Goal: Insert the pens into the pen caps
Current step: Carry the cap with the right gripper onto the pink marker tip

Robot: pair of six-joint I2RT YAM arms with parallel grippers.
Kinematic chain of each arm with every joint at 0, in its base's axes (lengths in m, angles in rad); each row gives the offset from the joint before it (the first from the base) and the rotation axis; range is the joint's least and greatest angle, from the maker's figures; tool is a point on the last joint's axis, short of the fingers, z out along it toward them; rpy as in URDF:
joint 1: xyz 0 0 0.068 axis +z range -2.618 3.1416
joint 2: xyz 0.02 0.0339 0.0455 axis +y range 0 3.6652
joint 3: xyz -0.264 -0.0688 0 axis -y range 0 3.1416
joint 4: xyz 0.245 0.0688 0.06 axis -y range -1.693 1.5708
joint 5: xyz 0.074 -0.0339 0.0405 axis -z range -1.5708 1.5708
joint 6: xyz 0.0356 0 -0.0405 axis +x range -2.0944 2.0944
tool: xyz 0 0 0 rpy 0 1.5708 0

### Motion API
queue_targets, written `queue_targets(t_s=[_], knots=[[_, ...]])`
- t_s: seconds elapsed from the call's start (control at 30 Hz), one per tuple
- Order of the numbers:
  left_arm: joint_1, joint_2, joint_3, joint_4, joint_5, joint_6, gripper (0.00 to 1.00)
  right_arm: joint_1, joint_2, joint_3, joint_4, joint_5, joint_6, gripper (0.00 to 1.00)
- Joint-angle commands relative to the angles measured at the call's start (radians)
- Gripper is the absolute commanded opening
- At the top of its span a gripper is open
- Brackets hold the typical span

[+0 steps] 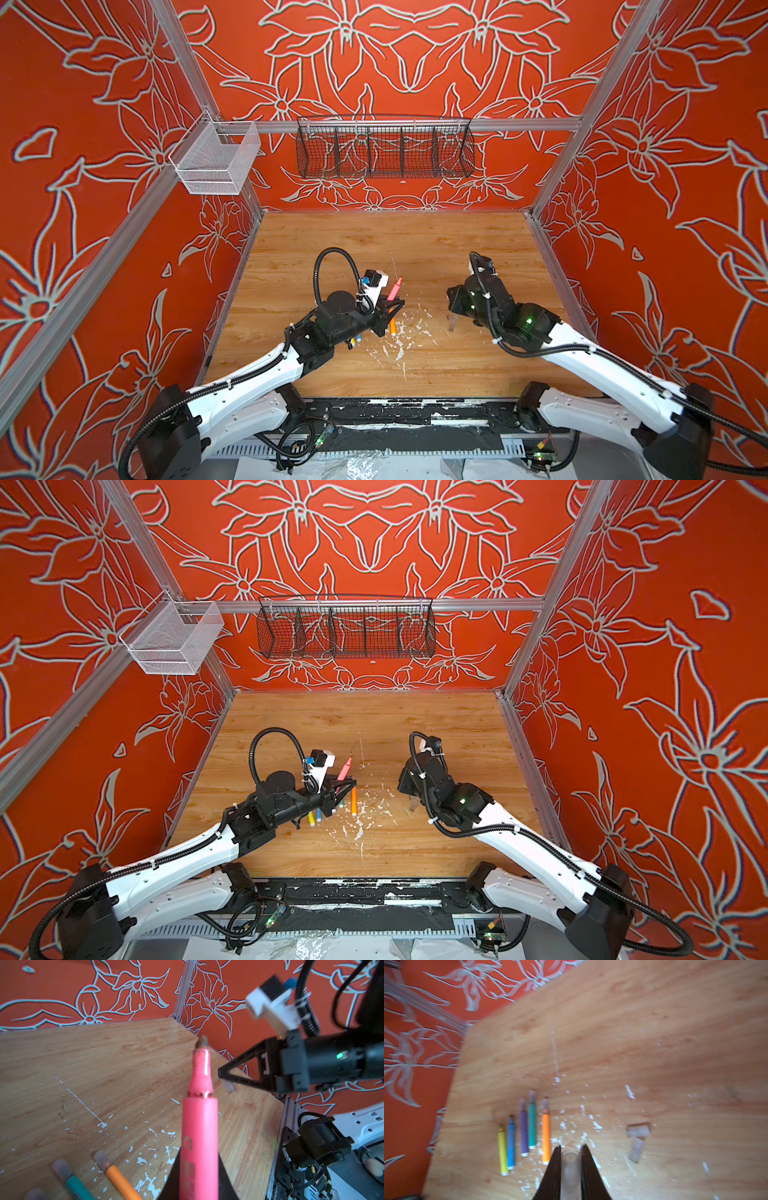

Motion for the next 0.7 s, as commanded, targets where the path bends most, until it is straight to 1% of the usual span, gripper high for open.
queue_targets(t_s=[0.0, 0.13, 0.2, 0.4, 0.53, 0.67], knots=[[-0.005, -0.022, -0.010, 0.061, 0.019, 0.018, 0.00, 0.060, -0.010, 0.061, 0.094, 0.025, 0.010, 0.00], [-0.005, -0.026, -0.019, 0.072, 0.017, 0.015, 0.00, 0.103, -0.006, 0.099, 0.189, 0.003, -0.010, 0.00], [-0.005, -0.029, -0.021, 0.073, 0.012, 0.016, 0.00, 0.104, -0.007, 0.088, 0.259, -0.018, -0.010, 0.00], [-0.005, -0.043, -0.028, 0.078, -0.002, 0.014, 0.00, 0.107, -0.022, 0.048, 0.423, -0.033, -0.004, 0.00], [-0.005, -0.040, -0.028, 0.083, 0.008, 0.010, 0.00, 0.106, -0.023, 0.019, 0.540, -0.059, 0.011, 0.00], [-0.005, -0.050, -0.032, 0.082, 0.008, 0.010, 0.00, 0.108, 0.004, 0.021, 0.596, -0.082, 0.031, 0.00]])
